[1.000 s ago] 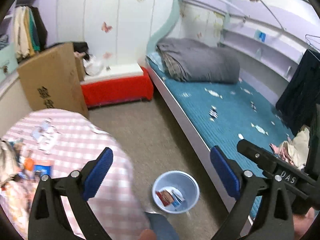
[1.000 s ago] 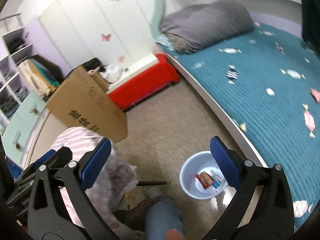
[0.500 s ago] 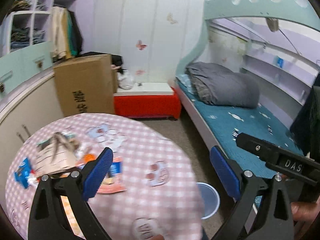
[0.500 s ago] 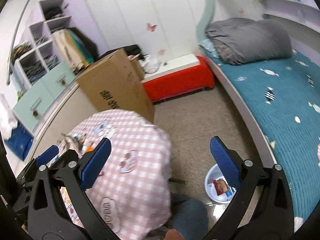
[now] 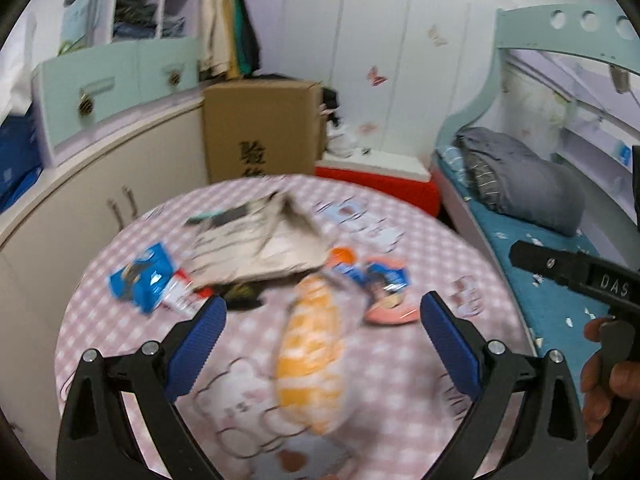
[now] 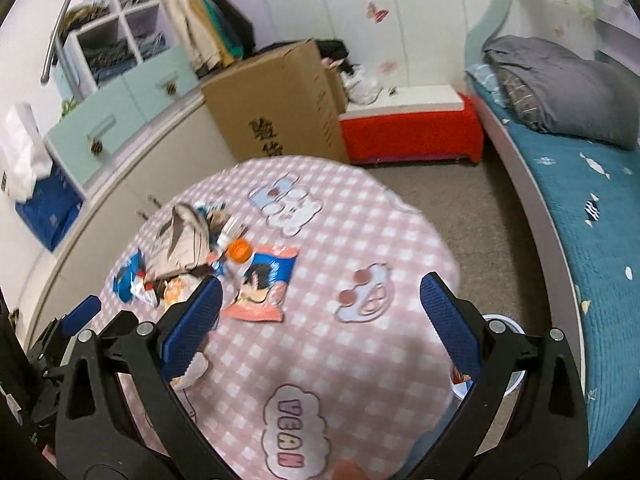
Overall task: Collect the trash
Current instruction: 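Grasp the orange-yellow bread bag with the left tool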
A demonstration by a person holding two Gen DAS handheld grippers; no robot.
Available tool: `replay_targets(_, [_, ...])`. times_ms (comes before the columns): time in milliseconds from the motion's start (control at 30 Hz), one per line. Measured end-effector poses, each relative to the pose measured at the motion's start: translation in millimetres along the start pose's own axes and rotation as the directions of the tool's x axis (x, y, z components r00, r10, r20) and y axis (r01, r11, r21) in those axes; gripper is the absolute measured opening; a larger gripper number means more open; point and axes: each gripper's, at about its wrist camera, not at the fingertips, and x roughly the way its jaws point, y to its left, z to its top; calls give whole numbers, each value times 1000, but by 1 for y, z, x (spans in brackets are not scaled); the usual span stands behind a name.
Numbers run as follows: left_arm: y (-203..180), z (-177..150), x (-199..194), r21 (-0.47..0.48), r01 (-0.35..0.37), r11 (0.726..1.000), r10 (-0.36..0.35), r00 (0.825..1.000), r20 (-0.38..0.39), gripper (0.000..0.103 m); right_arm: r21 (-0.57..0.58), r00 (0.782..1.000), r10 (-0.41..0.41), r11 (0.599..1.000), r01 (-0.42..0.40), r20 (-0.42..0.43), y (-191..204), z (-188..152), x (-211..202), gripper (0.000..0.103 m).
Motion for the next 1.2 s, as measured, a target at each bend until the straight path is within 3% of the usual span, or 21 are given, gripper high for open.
replay_targets(167, [19, -15, 20, -35, 7, 999, -9, 998, -58, 96, -26, 999, -6, 1000, 5, -41, 16, -5, 20, 97])
replay_targets(367, [14, -22, 56, -4, 19, 1000, -19, 993, -121, 95, -48, 998, -16, 999, 13, -61, 24, -3, 34, 97])
replay_targets(400, [16, -24, 61, -12, 29, 1000, -30, 991, -131, 86, -52, 997, -18, 999, 15, -69, 25, -3, 39, 97])
replay_targets(433, [16, -25, 64, -18, 36, 999, -38, 989, -143, 65, -56, 997, -17, 998, 13, -79, 27, -3, 44, 97])
replay_targets(533, [20, -31, 72, -58, 115, 992, -123, 978, -170, 42, -71, 995, -6, 997, -1, -101, 36, -4, 59, 97])
replay_targets(700, [20, -33, 64, -35, 108, 993, -112, 983, -147, 35, -121, 990, -8, 993, -9, -138, 57, -5, 90, 95])
replay_targets(800, [30, -32, 59, -63, 89, 994, -96, 986, -134, 35, -163, 986, -34, 987, 7, -165, 67, -8, 107, 78])
replay_targets(900, [37, -30, 55, -73, 74, 995, -83, 988, -129, 35, -201, 980, -68, 979, 29, -188, 73, -16, 122, 53])
replay_targets(967, [37, -30, 55, -76, 72, 994, -82, 988, -134, 35, -215, 977, -79, 976, 36, -198, 73, -21, 126, 46])
replay_targets(1100, [34, -31, 57, -77, 78, 994, -88, 986, -140, 35, -200, 983, -49, 980, 13, -177, 62, -24, 119, 20])
replay_targets(1200, [30, -29, 57, -76, 80, 994, -90, 986, -141, 35, -182, 984, -22, 983, -10, -176, 52, -23, 110, 15])
